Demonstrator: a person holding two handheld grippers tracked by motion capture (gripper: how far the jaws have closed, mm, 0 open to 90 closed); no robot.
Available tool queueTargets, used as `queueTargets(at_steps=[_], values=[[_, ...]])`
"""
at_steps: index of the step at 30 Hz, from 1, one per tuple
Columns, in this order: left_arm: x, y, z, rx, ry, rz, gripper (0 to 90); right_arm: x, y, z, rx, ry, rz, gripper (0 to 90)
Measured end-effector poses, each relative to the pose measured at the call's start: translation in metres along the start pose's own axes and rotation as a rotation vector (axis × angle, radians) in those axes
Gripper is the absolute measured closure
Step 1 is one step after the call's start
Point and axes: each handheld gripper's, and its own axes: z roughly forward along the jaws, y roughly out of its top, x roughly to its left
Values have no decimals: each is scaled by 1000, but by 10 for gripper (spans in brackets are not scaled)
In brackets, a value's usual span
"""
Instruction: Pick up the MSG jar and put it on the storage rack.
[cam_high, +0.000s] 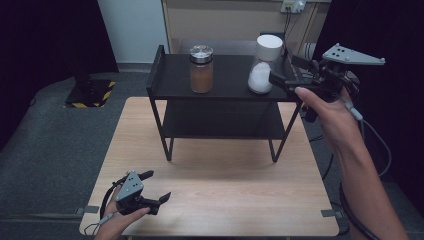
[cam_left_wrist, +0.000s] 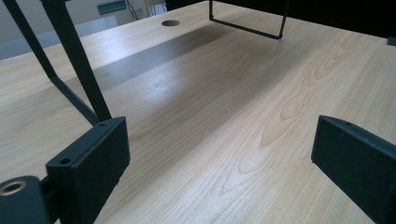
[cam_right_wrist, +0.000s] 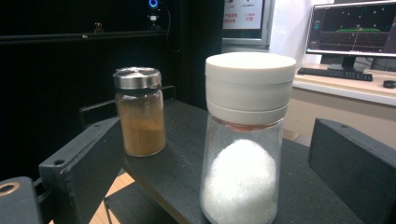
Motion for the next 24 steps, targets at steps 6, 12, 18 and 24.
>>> queueTargets(at_steps=[6,12,18,24], values=[[0,-2,0,-7,5,-9,30,6,-6,-5,-1,11,-32,47],[-1,-2,1,-5,4,-7,29,9,-14,-8,4,18,-38,46],[-2,-2,1,-7,3,-8,27,13,-21,-13,-4,10,-40,46],[-3,-2,2,-7,1,-4,26,15,-31,-16,-9,19,-32,45]])
